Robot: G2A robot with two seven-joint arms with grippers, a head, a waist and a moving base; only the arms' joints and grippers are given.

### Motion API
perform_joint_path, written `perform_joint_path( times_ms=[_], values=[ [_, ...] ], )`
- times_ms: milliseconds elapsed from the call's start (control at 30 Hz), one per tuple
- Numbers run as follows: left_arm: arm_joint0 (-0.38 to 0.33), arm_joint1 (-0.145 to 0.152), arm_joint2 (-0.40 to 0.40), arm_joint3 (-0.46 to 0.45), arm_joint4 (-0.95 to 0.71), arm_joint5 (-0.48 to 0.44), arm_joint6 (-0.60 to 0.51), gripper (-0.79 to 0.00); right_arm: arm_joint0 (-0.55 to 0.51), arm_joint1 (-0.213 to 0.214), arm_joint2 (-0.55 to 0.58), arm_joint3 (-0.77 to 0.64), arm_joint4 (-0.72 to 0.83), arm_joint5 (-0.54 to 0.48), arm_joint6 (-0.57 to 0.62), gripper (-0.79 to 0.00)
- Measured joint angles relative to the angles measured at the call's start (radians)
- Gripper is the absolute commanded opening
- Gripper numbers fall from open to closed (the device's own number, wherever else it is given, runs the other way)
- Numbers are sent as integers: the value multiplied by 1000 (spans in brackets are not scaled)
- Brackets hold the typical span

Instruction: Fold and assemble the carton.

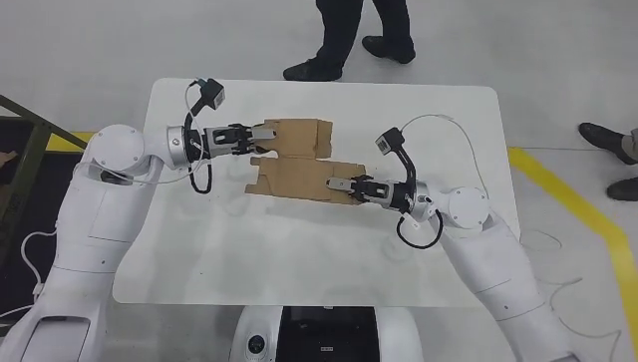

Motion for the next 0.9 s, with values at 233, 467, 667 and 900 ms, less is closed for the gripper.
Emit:
perform_joint_path(
  times_ms=[233, 467, 667, 900],
  values=[
    [-12, 1, 12, 13, 9, -4, 2, -785, 1, 2, -1, 0, 0, 0, -3, -785],
    [-10, 2, 8, 23, -56, 8, -4, -785, 0, 5, 4, 10, -25, 8, -45, 0],
    [6, 5, -18, 29, -132, 23, -4, -785, -20, 10, 28, 19, -103, -24, -141, 0],
    [43, 7, -33, 20, -170, 21, 14, -785, -58, 10, 62, -33, -129, -110, -303, 0]
  ],
)
